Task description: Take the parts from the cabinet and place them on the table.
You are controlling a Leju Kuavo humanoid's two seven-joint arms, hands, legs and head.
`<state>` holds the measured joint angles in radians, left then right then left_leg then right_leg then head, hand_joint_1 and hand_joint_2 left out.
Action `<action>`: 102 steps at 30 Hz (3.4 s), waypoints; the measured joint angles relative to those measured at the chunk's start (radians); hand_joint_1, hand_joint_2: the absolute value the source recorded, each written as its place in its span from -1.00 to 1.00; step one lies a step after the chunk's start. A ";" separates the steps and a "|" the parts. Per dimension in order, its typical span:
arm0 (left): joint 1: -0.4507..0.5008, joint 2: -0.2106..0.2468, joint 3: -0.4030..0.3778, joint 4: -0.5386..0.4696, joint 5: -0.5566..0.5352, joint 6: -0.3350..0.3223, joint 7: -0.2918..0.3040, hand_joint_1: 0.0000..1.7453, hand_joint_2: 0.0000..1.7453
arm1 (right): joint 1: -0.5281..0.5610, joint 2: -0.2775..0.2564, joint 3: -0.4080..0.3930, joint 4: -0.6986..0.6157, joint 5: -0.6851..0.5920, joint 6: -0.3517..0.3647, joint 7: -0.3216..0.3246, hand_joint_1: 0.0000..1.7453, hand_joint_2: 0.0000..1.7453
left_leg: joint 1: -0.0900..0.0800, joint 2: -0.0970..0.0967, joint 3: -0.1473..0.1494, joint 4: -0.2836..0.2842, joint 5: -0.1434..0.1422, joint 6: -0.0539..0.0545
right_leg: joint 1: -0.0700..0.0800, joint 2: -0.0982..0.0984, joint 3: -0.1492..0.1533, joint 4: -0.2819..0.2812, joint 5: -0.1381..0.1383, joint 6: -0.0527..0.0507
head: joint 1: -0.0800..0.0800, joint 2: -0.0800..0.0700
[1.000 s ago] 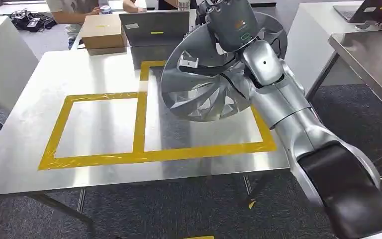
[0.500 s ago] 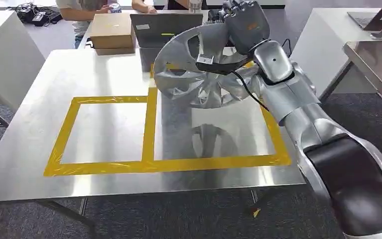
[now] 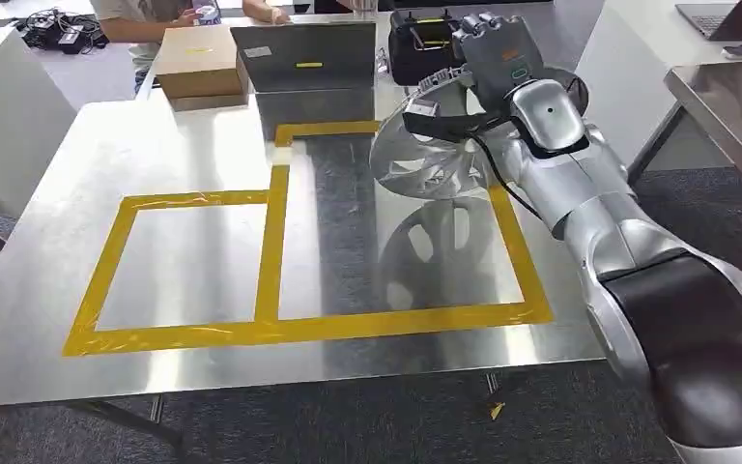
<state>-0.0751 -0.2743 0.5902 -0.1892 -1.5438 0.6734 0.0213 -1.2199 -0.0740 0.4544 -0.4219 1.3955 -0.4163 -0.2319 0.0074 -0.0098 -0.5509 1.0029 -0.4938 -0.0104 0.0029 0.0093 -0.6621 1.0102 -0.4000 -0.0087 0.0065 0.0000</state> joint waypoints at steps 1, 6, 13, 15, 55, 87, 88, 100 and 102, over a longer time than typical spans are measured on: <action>0.000 0.000 -0.007 0.000 0.001 -0.009 0.000 -1.00 1.00 | -0.001 0.002 -0.007 0.005 -0.007 0.010 -0.003 -1.00 -1.00 | 0.000 0.000 0.001 0.000 0.000 -0.001 | 0.000 0.000 0.001 0.000 0.000 0.000 | 0.000 0.000; 0.001 0.000 -0.028 0.000 0.001 -0.031 -0.002 -1.00 1.00 | 0.000 0.010 -0.032 0.025 -0.017 0.025 -0.003 -1.00 -1.00 | 0.000 0.000 0.004 0.000 0.001 -0.002 | -0.001 -0.001 0.006 0.000 0.000 0.000 | 0.000 0.000; 0.001 0.001 -0.036 0.000 0.001 -0.033 -0.002 -1.00 1.00 | -0.001 0.015 -0.038 0.036 -0.021 0.026 -0.003 -1.00 -1.00 | -0.001 0.000 0.007 0.002 0.000 -0.001 | -0.003 -0.001 0.011 0.000 0.000 0.001 | 0.000 0.000; 0.001 0.001 -0.037 0.000 0.000 -0.036 -0.004 -1.00 1.00 | -0.001 0.016 -0.042 0.039 -0.021 0.029 -0.002 -1.00 -1.00 | -0.001 0.000 0.008 0.002 0.000 -0.001 | -0.003 -0.001 0.012 0.000 0.001 0.001 | 0.000 0.000; -0.014 0.002 -0.049 -0.002 0.079 -0.140 -0.005 -1.00 -1.00 | -0.150 0.182 -0.023 -0.058 -0.116 0.144 -0.150 -1.00 -1.00 | -0.001 0.002 0.011 0.003 -0.001 0.000 | -0.003 -0.001 0.016 0.000 0.001 0.002 | 0.000 0.000; -0.020 0.003 -0.016 -0.003 0.142 -0.150 -0.064 -1.00 -1.00 | -0.088 0.140 0.010 -0.069 -0.077 0.099 -0.128 -1.00 -1.00 | 0.013 0.012 -0.009 -0.004 0.037 0.025 | -0.025 -0.004 -0.094 0.289 -0.132 0.055 | 0.004 0.000; -0.021 0.003 -0.016 -0.003 0.142 -0.150 -0.064 -1.00 -1.00 | -0.088 0.140 0.010 -0.069 -0.077 0.099 -0.128 -1.00 -1.00 | 0.017 0.012 -0.015 0.003 0.036 0.022 | -0.030 -0.005 -0.056 0.229 -0.100 0.059 | 0.004 0.000; -0.024 0.007 -0.016 -0.003 0.138 -0.159 -0.062 -1.00 -1.00 | -0.086 0.135 0.013 -0.074 -0.080 0.095 -0.129 -1.00 -1.00 | 0.019 0.007 -0.143 0.286 -0.137 -0.041 | -0.025 -0.003 0.010 0.025 -0.020 -0.011 | 0.003 0.000; -0.024 0.009 -0.016 -0.003 0.129 -0.173 -0.055 -1.00 -1.00 | -0.076 0.131 0.013 -0.074 -0.080 0.095 -0.130 -1.00 -1.00 | 0.017 0.007 -0.142 0.330 -0.140 -0.036 | -0.020 -0.003 -0.007 0.026 -0.005 -0.011 | 0.003 0.000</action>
<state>-0.0989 -0.2651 0.5745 -0.1926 -1.4149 0.5001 -0.0336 -1.2963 0.0572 0.4677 -0.4959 1.3157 -0.3212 -0.3616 0.0245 -0.0029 -0.6931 1.3326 -0.6342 -0.0464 -0.0167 0.0067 -0.6696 1.0360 -0.4054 -0.0197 0.0099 0.0000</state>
